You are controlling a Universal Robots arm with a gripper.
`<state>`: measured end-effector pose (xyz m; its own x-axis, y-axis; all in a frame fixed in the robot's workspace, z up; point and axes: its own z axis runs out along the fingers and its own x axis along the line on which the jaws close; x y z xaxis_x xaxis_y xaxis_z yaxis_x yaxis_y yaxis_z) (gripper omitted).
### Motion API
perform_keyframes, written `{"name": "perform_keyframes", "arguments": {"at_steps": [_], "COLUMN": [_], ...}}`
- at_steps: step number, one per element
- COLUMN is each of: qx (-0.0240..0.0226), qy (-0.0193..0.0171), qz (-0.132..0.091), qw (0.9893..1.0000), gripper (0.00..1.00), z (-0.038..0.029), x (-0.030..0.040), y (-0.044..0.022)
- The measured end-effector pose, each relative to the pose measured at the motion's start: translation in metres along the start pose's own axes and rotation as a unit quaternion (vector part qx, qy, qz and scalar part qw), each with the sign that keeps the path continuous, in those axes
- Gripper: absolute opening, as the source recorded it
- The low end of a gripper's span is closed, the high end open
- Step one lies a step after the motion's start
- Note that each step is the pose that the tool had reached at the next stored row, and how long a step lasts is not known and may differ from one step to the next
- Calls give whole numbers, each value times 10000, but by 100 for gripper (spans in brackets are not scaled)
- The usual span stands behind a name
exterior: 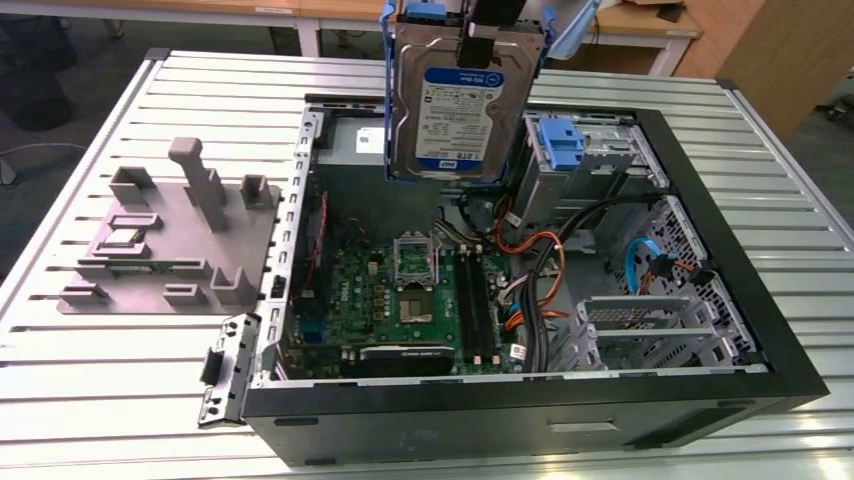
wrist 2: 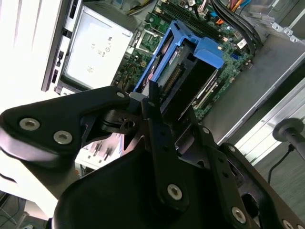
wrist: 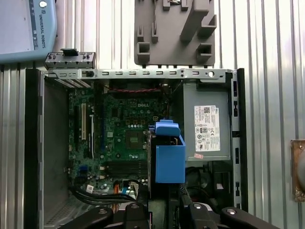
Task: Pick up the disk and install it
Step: 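Pick up the disk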
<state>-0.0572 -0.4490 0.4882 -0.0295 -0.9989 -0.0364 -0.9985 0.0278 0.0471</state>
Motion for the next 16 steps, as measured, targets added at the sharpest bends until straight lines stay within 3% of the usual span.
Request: {"name": "perform_keyframes", "arguments": {"at_steps": [16], "qx": [0], "qy": [0], "qz": [0], "qw": [10000], "gripper": [35], "z": [92], "x": [269], "y": [-33]}}
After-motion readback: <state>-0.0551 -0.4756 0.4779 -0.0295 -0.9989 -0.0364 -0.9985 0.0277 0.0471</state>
